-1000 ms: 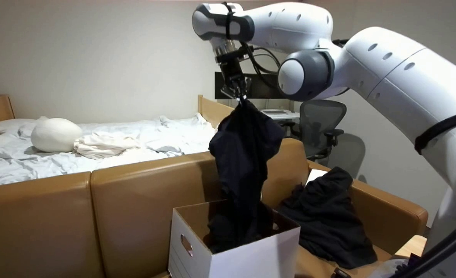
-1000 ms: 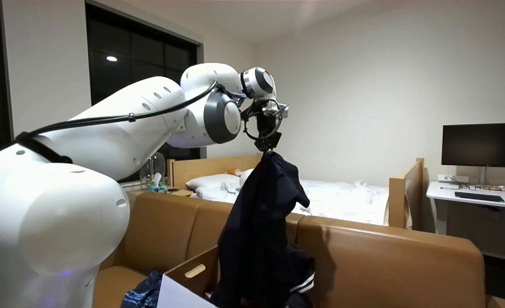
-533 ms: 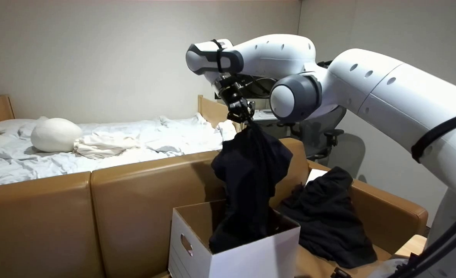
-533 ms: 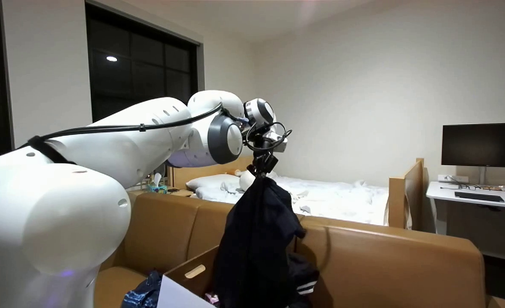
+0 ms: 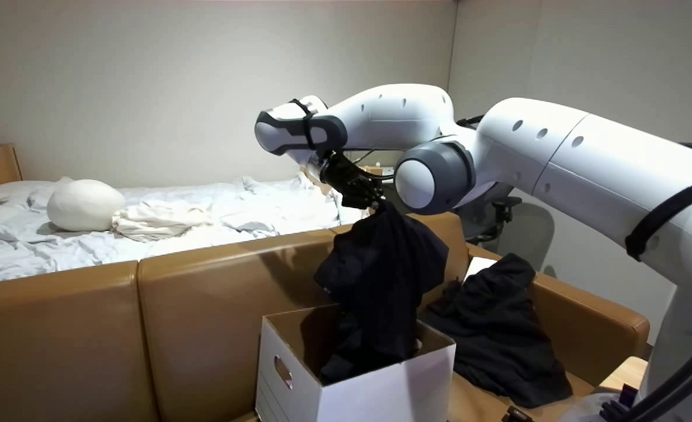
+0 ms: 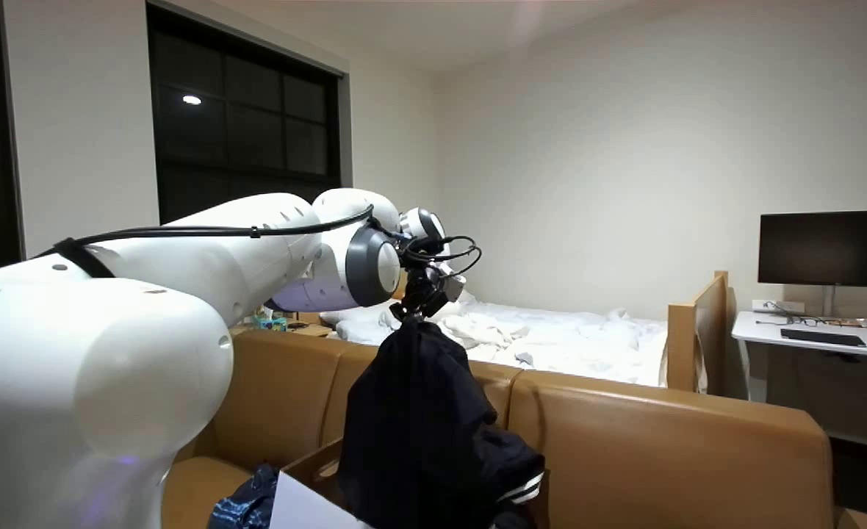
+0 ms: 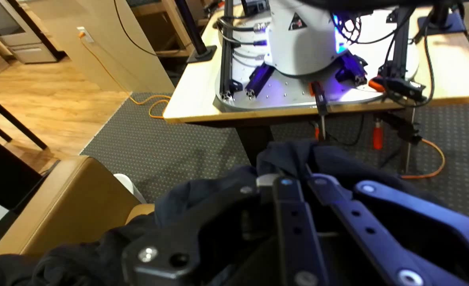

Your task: Pick up the black cloth and put it in the box

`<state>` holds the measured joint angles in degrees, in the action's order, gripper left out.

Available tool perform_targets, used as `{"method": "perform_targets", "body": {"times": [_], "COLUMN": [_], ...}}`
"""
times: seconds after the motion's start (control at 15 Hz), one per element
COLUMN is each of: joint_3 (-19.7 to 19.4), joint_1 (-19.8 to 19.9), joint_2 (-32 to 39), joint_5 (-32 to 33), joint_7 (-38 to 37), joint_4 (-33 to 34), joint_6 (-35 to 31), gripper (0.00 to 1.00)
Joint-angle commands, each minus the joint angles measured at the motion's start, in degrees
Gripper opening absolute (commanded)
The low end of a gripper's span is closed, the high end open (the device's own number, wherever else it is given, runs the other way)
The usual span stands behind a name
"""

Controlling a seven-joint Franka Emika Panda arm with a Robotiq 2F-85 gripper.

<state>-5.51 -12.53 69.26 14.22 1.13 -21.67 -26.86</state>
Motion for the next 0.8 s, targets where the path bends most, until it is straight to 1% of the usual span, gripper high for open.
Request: {"method": "perform_targets", "body": {"times": [0.0,0.2,0.4,0.47,0.53,0.6,0.67,0.73], "joint_3": [-0.78,-0.77,-0.03,0.38,0.98,1.31,1.98,2.59], "joint_1": [-2.46,-4.79,-6.73,-7.29,-7.77,-8.27,-8.43,-8.14], "joint_2": [2.06,2.86,2.46,2.18,1.75,-0.36,-1.15,-2.29], "joint_5": [5.58,11.72,19.65,22.71,26.14,28.66,30.98,31.12], "joint_7": [7.38,13.60,20.58,23.04,25.54,27.54,29.33,28.66], "joint_4": [-1.53,-5.13,-11.07,-13.31,-15.66,-20.79,-22.91,-24.14], "joint_6": [6.78,9.57,10.22,9.98,9.75,7.98,6.90,5.20], "gripper": [0.00,0.00,0.00,0.27,0.28,0.32,0.40,0.45]}}
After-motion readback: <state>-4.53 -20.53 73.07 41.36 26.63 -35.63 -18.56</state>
